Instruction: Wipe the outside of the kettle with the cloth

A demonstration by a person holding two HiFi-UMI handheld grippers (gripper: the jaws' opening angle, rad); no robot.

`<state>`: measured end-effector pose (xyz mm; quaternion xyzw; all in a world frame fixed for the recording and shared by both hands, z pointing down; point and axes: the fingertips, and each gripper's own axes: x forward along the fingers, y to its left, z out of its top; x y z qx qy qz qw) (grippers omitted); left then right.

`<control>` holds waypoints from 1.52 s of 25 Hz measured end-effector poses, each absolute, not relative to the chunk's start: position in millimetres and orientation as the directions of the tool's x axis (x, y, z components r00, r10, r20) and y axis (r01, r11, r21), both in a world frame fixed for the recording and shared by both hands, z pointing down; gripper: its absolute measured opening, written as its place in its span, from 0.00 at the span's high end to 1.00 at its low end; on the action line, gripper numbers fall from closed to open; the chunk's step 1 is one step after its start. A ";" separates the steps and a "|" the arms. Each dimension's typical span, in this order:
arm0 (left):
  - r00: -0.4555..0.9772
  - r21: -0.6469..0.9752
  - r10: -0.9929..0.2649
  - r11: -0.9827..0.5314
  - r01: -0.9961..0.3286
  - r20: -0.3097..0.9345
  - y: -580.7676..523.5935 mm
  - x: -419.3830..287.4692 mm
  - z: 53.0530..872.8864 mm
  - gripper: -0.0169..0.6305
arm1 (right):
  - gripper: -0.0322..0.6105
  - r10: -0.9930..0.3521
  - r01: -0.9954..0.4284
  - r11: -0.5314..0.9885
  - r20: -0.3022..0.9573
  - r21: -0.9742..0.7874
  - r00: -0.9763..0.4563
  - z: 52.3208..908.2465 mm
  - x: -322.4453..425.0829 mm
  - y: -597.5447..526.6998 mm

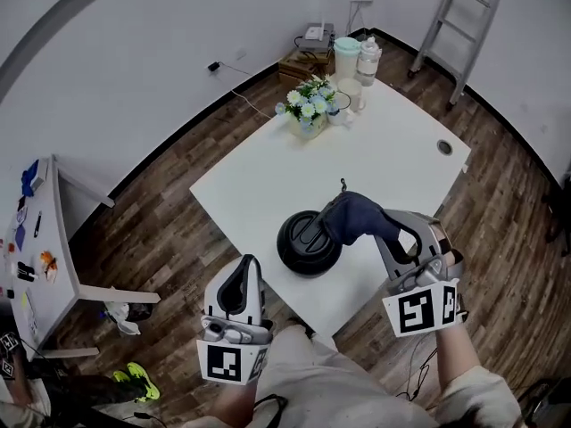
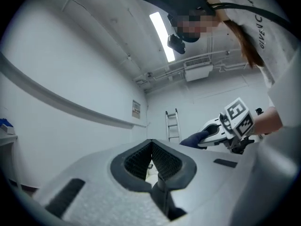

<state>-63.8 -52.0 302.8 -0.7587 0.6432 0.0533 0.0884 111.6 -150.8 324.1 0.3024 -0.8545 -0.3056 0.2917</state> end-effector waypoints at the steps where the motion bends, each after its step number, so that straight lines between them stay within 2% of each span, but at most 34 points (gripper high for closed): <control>1: 0.164 -0.058 -0.969 -0.156 -0.986 -0.187 -51.1 -65.2 304.7 0.96 | 0.85 -0.705 -0.332 0.625 0.327 0.707 -0.629 334.1 108.4 -162.8; 5: 0.160 -0.029 -0.977 -0.157 -0.987 -0.139 -58.9 -73.3 328.0 0.96 | 0.85 -0.758 -0.293 0.598 0.408 0.746 -0.509 385.9 114.0 -203.8; 10: 0.170 -0.018 -0.981 -0.169 -0.986 -0.097 -83.6 -90.3 357.9 0.96 | 0.85 -0.740 -0.279 0.653 0.516 0.704 -0.431 432.5 129.6 -212.4; 12: 0.186 -0.019 -0.977 -0.185 -0.983 -0.104 -95.9 -93.6 358.9 0.96 | 0.85 -0.740 -0.243 0.646 0.516 0.723 -0.431 418.2 132.8 -213.9; 14: 0.218 -0.017 -0.969 -0.218 -0.976 -0.118 -109.5 -94.7 357.7 0.96 | 0.85 -0.699 -0.196 0.664 0.505 0.722 -0.507 380.9 121.7 -209.3; 17: 0.259 -0.008 -0.961 -0.259 -0.966 -0.096 -130.6 -97.4 359.1 0.96 | 0.85 -0.516 0.026 0.695 0.523 0.719 -0.679 323.6 83.9 -191.2; 19: 0.268 -0.018 -0.959 -0.267 -0.963 -0.097 -143.3 -102.5 355.1 0.96 | 0.85 -0.380 0.201 0.667 0.560 0.717 -0.737 297.3 54.2 -182.4; 24: 0.258 -0.048 -0.954 -0.254 -0.966 -0.153 -167.1 -123.9 334.5 0.96 | 0.85 -0.147 0.511 0.525 0.664 0.680 -0.733 276.7 -22.4 -177.6; 27: 0.264 -0.073 -0.954 -0.256 -0.964 -0.141 -175.7 -135.4 335.0 0.96 | 0.85 0.014 0.712 0.467 0.800 0.525 -0.599 308.2 -51.2 -167.9; 31: 0.299 -0.058 -0.950 -0.294 -0.954 -0.093 -177.4 -137.0 358.7 0.96 | 0.85 0.240 0.898 0.407 0.930 0.164 -0.279 362.8 -65.7 -152.3; 34: 0.304 -0.062 -0.951 -0.300 -0.952 -0.062 -178.7 -139.2 381.9 0.96 | 0.85 0.329 0.940 0.339 0.941 -0.041 -0.078 393.2 -76.4 -149.5; 38: 0.303 -0.012 -0.952 -0.303 -0.953 -0.038 -180.1 -139.9 407.1 0.96 | 0.85 0.350 0.932 0.265 0.925 -0.248 0.147 428.3 -77.0 -146.6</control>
